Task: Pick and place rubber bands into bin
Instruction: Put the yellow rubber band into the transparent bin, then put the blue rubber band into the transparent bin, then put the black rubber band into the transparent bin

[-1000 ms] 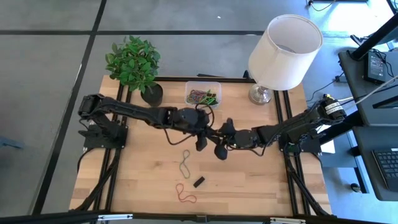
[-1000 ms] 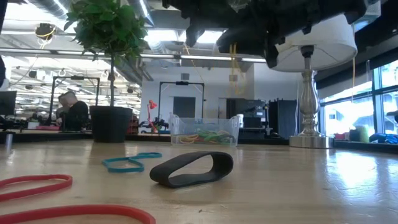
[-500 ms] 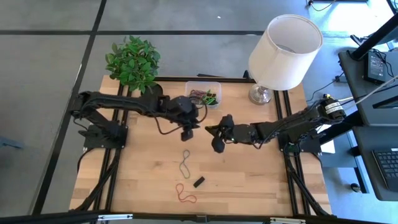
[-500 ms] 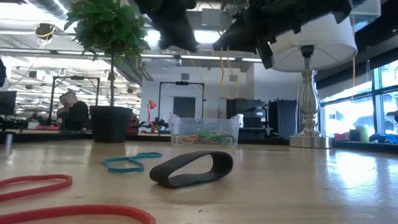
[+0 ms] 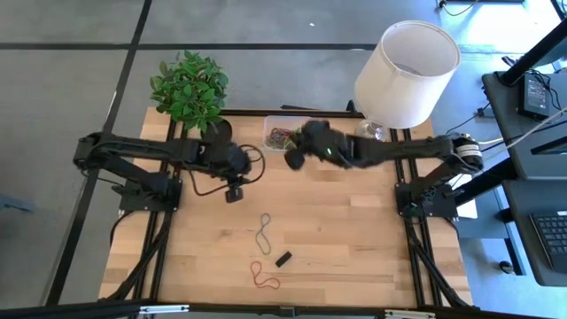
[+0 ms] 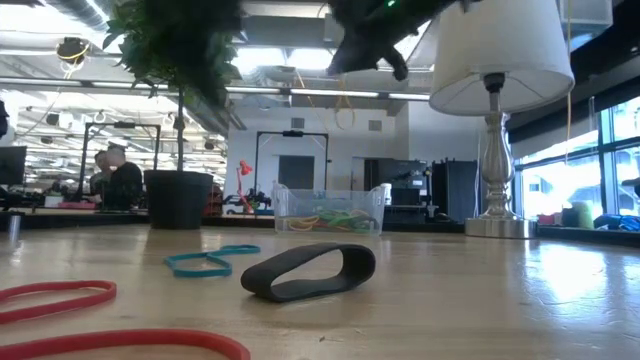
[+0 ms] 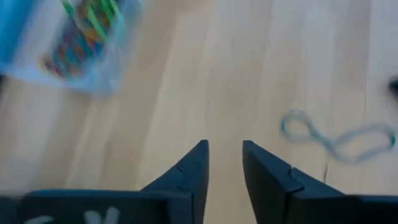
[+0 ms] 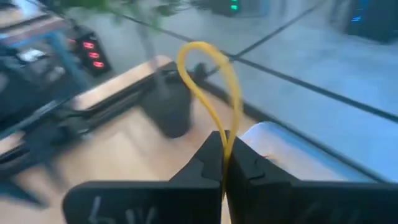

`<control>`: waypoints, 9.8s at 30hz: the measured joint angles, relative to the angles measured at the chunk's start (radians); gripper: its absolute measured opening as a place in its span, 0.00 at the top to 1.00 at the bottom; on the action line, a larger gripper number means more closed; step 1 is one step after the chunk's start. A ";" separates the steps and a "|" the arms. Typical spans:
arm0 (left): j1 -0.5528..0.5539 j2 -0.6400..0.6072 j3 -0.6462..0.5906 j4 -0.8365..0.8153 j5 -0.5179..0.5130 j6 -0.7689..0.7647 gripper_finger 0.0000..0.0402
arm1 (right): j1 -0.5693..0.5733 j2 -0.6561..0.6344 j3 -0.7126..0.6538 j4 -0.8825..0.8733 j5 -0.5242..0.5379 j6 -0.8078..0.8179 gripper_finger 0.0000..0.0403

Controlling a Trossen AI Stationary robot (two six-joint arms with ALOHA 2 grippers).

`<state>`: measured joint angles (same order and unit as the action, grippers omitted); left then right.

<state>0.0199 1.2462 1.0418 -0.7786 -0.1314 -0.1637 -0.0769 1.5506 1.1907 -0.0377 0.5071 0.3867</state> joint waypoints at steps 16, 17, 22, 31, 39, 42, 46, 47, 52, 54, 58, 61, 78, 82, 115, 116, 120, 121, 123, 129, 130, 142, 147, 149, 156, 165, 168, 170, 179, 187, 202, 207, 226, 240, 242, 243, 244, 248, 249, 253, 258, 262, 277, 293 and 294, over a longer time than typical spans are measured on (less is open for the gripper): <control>-0.086 -0.424 -0.500 0.201 0.045 -0.313 1.00 | -0.276 0.438 0.313 -0.085 -0.113 -0.107 0.97; -0.091 -0.452 -0.513 0.192 0.044 -0.332 1.00 | -0.282 0.461 0.315 -0.083 -0.112 -0.103 0.96; -0.118 -0.531 -0.537 0.191 0.017 -0.376 0.99 | -0.306 0.534 0.316 -0.090 -0.150 -0.034 0.92; -0.138 -0.551 -0.537 0.192 -0.033 -0.365 0.99 | -0.334 0.526 0.316 -0.113 -0.307 0.000 0.70; -0.138 -0.547 -0.537 0.193 -0.081 -0.347 0.99 | -0.333 0.459 0.316 -0.136 -0.310 -0.002 0.46; -0.138 -0.547 -0.537 0.193 -0.110 -0.340 0.99 | -0.333 0.419 0.316 -0.202 -0.310 0.031 0.41; -0.138 -0.547 -0.537 0.196 -0.111 -0.246 1.00 | -0.321 0.353 0.316 -0.355 -0.315 0.053 0.44; -0.138 -0.547 -0.537 0.201 -0.109 -0.229 1.00 | -0.312 0.331 0.316 -0.390 -0.314 0.049 0.46; -0.139 -0.543 -0.537 0.239 -0.105 -0.216 1.00 | -0.221 0.222 0.298 -0.497 -0.317 -0.030 0.61; -0.150 -0.526 -0.531 0.252 -0.103 -0.217 1.00 | -0.171 0.176 0.259 -0.506 -0.310 -0.061 0.69; -0.195 -0.440 -0.477 0.254 -0.109 -0.218 0.99 | -0.071 0.071 0.110 -0.469 -0.293 -0.071 0.87; -0.240 -0.333 -0.420 0.248 -0.141 -0.223 1.00 | 0.012 -0.023 -0.039 -0.385 -0.291 -0.007 0.97; -0.371 0.350 0.155 -0.034 -0.194 -0.351 0.98 | 0.460 -0.336 -0.487 -0.312 -0.285 0.396 0.99; -0.380 0.431 0.246 -0.029 -0.192 -0.380 0.91 | 0.545 -0.336 -0.504 -0.337 -0.276 0.438 0.99; -0.365 0.798 0.277 -0.018 -0.088 -1.070 0.91 | 0.731 -0.336 -0.509 -0.356 -0.173 0.499 0.98; -0.363 0.794 0.275 -0.019 -0.088 -1.071 0.95 | 0.731 -0.336 -0.509 -0.356 -0.156 0.499 0.98; -0.341 0.770 0.290 -0.036 -0.071 -1.017 0.99 | 0.731 -0.336 -0.509 -0.356 -0.085 0.499 0.98; -0.330 0.767 0.304 -0.056 -0.066 -0.988 0.99 | 0.731 -0.336 -0.509 -0.356 -0.074 0.498 0.98; -0.299 0.754 0.334 -0.110 -0.059 -0.918 0.99 | 0.728 -0.336 -0.509 -0.357 -0.055 0.497 0.98; -0.157 0.681 0.448 -0.169 -0.149 -0.678 0.99 | 0.727 -0.336 -0.509 -0.357 0.047 0.470 0.98; -0.133 0.674 0.468 -0.167 -0.169 -0.625 0.99 | 0.727 -0.336 -0.509 -0.356 0.071 0.469 0.98; 0.246 0.650 0.635 -0.009 -0.209 -0.004 0.99 | 0.599 -0.335 -0.509 -0.356 0.160 0.469 0.98; 0.375 0.699 0.636 0.060 -0.112 0.124 1.00 | 0.531 -0.335 -0.509 -0.351 0.157 0.500 0.98; 0.404 0.731 0.635 0.067 -0.109 0.163 1.00 | 0.506 -0.335 -0.509 -0.345 0.156 0.501 0.98; 0.452 0.830 0.635 0.065 -0.001 0.179 0.99 | 0.429 -0.335 -0.509 -0.321 0.154 0.503 0.98; 0.468 0.845 0.636 0.064 -0.009 0.255 0.79 | 0.384 -0.335 -0.509 -0.311 0.154 0.502 0.98; 0.467 0.819 0.636 0.058 -0.015 0.256 0.72 | 0.384 -0.335 -0.509 -0.311 0.154 0.501 0.98; 0.460 0.792 0.636 0.049 -0.028 0.250 0.70 | 0.384 -0.335 -0.509 -0.311 0.154 0.500 0.98; 0.366 0.661 0.637 0.008 -0.059 0.066 0.71 | 0.384 -0.335 -0.509 -0.317 0.082 0.494 0.98; 0.281 0.679 0.625 -0.001 -0.390 0.065 0.84 | 0.388 -0.335 -0.509 -0.323 -0.133 0.442 0.98; 0.409 0.700 0.624 0.011 -0.141 -0.112 0.80 | 0.526 -0.335 -0.509 -0.314 -0.214 0.505 0.98; 0.442 0.720 0.623 -0.002 -0.106 -0.120 0.64 | 0.534 -0.335 -0.509 -0.310 -0.116 0.555 0.98; 0.466 0.756 0.625 -0.061 -0.008 0.027 0.54 | 0.531 -0.335 -0.508 -0.302 0.068 0.583 0.98; 0.444 0.755 0.625 -0.127 0.054 0.015 0.64 | 0.534 -0.335 -0.508 -0.299 0.037 0.608 0.98; 0.433 0.755 0.625 -0.163 -0.029 -0.110 0.67 | 0.534 -0.335 -0.508 -0.299 0.012 0.606 0.98; 0.432 0.755 0.625 -0.158 0.004 -0.119 0.67 | 0.534 -0.335 -0.508 -0.299 0.004 0.606 0.98; 0.434 0.755 0.625 -0.148 0.029 -0.081 0.68 | 0.534 -0.335 -0.508 -0.299 -0.004 0.607 0.98; 0.431 0.755 0.625 -0.139 0.000 -0.206 0.71 | 0.536 -0.335 -0.508 -0.299 -0.011 0.603 0.98; 0.429 0.755 0.625 -0.106 0.086 -0.164 0.72 | 0.536 -0.335 -0.508 -0.299 -0.011 0.603 0.98; 0.397 0.754 0.625 -0.094 0.142 -0.163 0.73 | 0.536 -0.335 -0.508 -0.299 -0.012 0.587 0.98; 0.403 0.738 0.625 -0.093 0.126 -0.210 0.79 | 0.538 -0.335 -0.508 -0.299 -0.016 0.572 0.98; 0.360 0.701 0.625 -0.121 0.173 -0.214 0.93 | 0.552 -0.335 -0.508 -0.308 -0.029 0.525 0.98; -0.075 0.421 0.422 0.102 -0.260 -0.109 1.00 | 0.559 -0.335 -0.508 -0.317 -0.030 0.475 0.98; -0.169 -0.285 -0.458 0.777 0.022 0.034 1.00 | 0.566 -0.133 -0.309 -0.161 -0.091 0.241 1.00; -0.173 -0.335 -0.505 0.802 0.023 0.031 1.00 | 0.566 -0.091 -0.258 -0.200 -0.091 0.232 1.00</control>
<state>-0.1530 0.9113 0.5366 0.0230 -0.1087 -0.1324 0.4896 1.4593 0.9331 -0.2376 0.4159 0.6190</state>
